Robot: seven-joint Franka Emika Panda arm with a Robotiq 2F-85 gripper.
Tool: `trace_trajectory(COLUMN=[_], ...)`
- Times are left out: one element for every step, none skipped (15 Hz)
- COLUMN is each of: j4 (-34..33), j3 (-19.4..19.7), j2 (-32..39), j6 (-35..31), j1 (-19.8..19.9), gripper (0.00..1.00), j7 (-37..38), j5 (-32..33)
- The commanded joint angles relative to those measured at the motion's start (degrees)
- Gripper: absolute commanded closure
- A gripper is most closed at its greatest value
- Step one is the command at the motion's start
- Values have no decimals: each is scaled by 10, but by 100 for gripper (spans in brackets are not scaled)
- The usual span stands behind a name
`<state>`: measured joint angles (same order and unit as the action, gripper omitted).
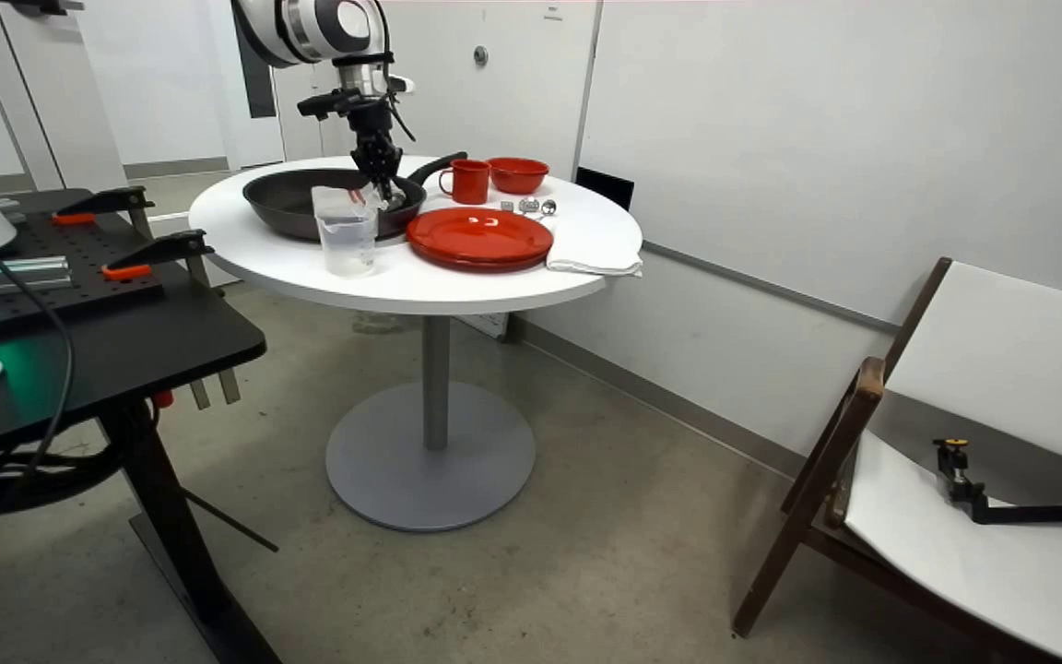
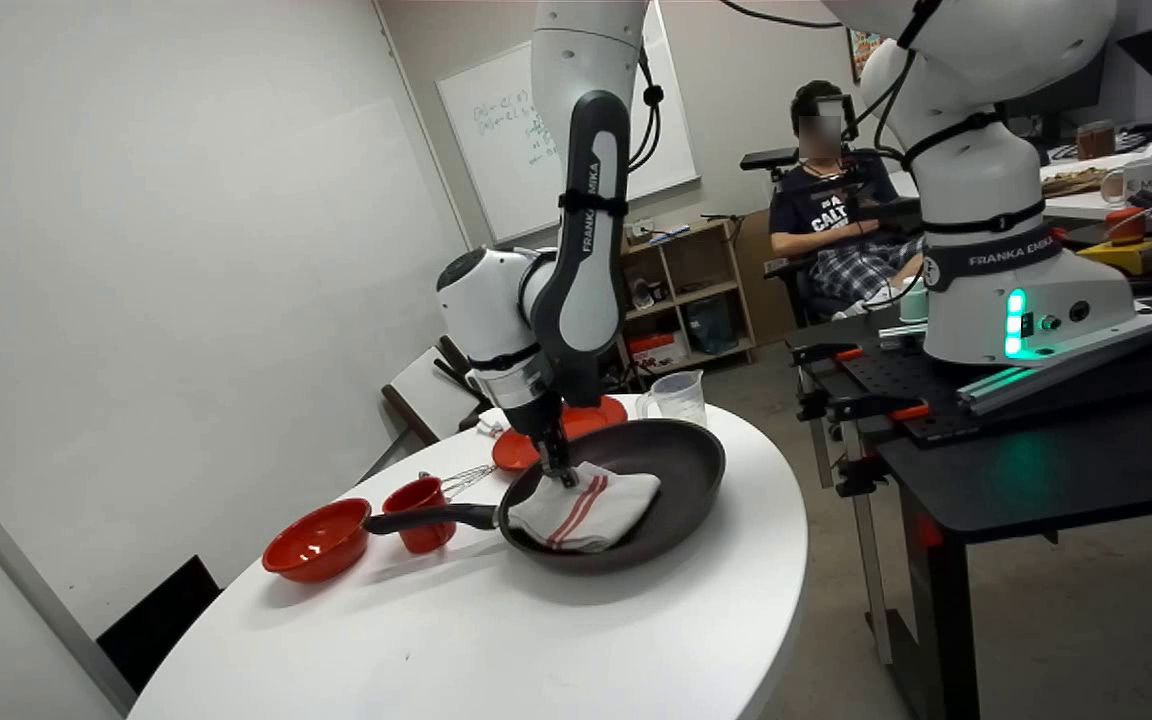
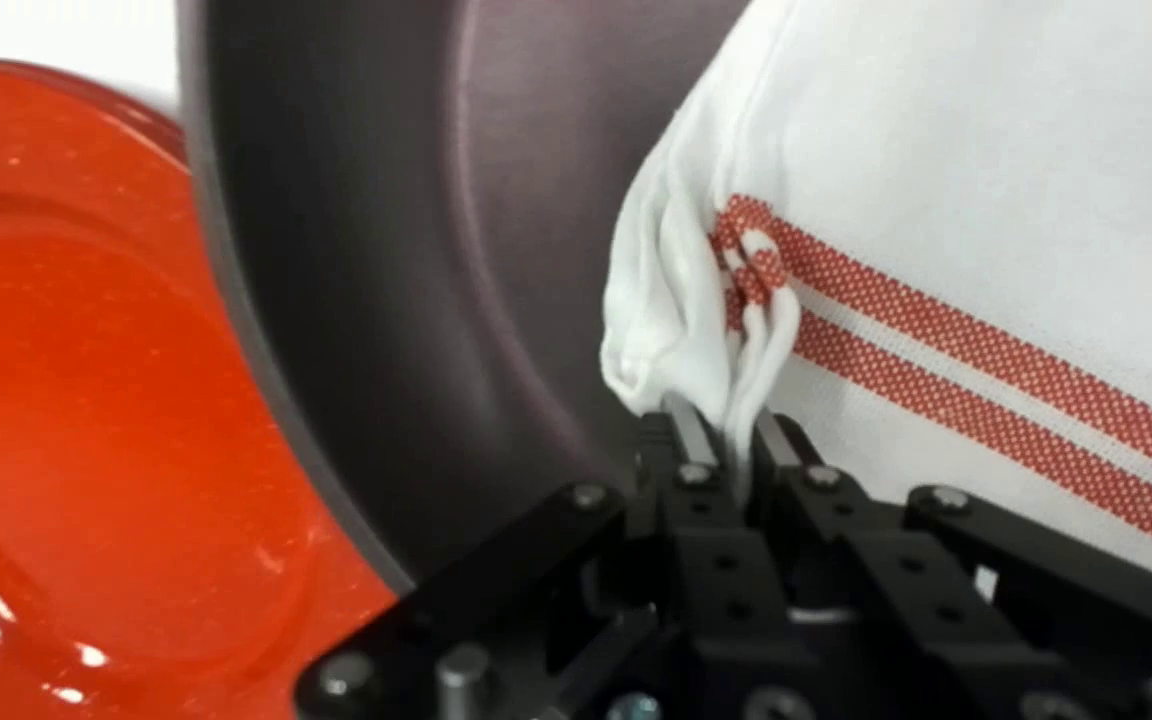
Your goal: Use the white and red towel to wipe the black pan
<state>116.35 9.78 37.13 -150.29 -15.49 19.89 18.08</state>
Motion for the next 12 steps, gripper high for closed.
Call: trace_trajectory(j4=[3,4,4,3,0,-3,-3,-3,-2,-1,-1,-1], j3=[46,50,51,49,31,19,13,9,6,3,-1,-6], j2=[13,13,13,12,8,5,4,4,4,4,4,4], j6=[-23,-27,-24,-15,27,68,88,108,123,136,148,160], j1=[-18,-17,-14,-10,6,16,23,30,36,42,47,54], gripper=[97,97,97,97,97,97,97,97,97,97,97,97], j7=[5,8,8,7,-7,-11,-11,-10,-9,-9,-10,-12], j5=[59,63,62,56,27,5,-5,-15,-22,-29,-35,-43])
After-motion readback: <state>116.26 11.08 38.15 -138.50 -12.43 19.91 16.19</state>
